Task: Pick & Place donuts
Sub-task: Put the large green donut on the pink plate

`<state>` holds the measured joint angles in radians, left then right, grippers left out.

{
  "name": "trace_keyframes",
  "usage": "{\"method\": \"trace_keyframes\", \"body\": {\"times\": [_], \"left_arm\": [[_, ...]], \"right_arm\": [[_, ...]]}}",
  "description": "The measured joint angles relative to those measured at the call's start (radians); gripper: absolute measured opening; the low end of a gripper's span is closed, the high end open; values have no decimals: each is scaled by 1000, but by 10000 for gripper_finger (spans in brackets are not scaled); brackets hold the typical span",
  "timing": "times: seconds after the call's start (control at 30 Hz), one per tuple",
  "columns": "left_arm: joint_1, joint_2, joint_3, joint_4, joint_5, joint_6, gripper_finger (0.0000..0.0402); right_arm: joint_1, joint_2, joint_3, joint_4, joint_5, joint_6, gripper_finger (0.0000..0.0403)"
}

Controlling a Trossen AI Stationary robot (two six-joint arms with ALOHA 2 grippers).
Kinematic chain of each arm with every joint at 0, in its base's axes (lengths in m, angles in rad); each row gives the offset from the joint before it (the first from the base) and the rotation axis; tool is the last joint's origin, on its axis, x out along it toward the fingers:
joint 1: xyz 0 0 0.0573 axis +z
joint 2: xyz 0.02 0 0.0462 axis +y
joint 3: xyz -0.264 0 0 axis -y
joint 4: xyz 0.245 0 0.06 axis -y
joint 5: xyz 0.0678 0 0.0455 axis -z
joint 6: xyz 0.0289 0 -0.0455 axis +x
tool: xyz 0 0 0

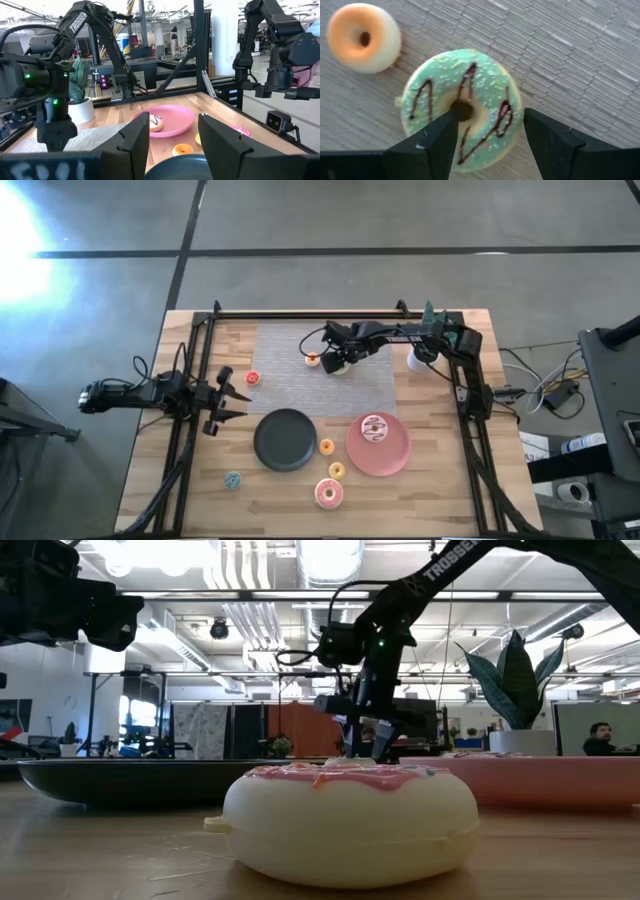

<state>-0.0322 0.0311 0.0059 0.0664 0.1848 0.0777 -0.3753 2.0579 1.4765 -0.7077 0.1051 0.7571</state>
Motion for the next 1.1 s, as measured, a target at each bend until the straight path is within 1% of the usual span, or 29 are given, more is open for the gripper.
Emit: {"method": "trace_keyframes", "body": {"times": [0.1, 0.2, 0.33, 0.5, 0.63, 0.67, 0.8, 0.9, 1.03, 1.1], "left_arm": [[0, 0, 0, -1, 0, 0, 144], [0, 1, 0, -1, 0, 0, 144], [0, 2, 0, 0, 0, 0, 144], [0, 2, 0, 0, 0, 0, 144], [0, 2, 0, 0, 0, 0, 144], [0, 2, 0, 0, 0, 0, 144], [0, 2, 0, 0, 0, 0, 144], [0, 2, 0, 0, 0, 0, 144], [0, 2, 0, 0, 0, 0, 144], [0, 2, 0, 1, 0, 0, 144]], "right_arm": [[-15, 0, -6, 5, -1, -3, 201], [-30, 0, -18, 5, -28, -5, 175], [-39, 0, -22, 4, -35, -25, 133], [-41, -2, -23, 21, -75, -42, 75], [-32, -41, -24, 33, -80, -54, 25], [-28, -57, -24, 30, -81, -57, 18], [-7, -147, -24, -58, -82, -63, 15], [41, -227, -24, -196, -74, -74, 14], [165, -314, -42, -394, -56, -77, 14], [243, -358, -68, -448, -56, -45, 14]]}}
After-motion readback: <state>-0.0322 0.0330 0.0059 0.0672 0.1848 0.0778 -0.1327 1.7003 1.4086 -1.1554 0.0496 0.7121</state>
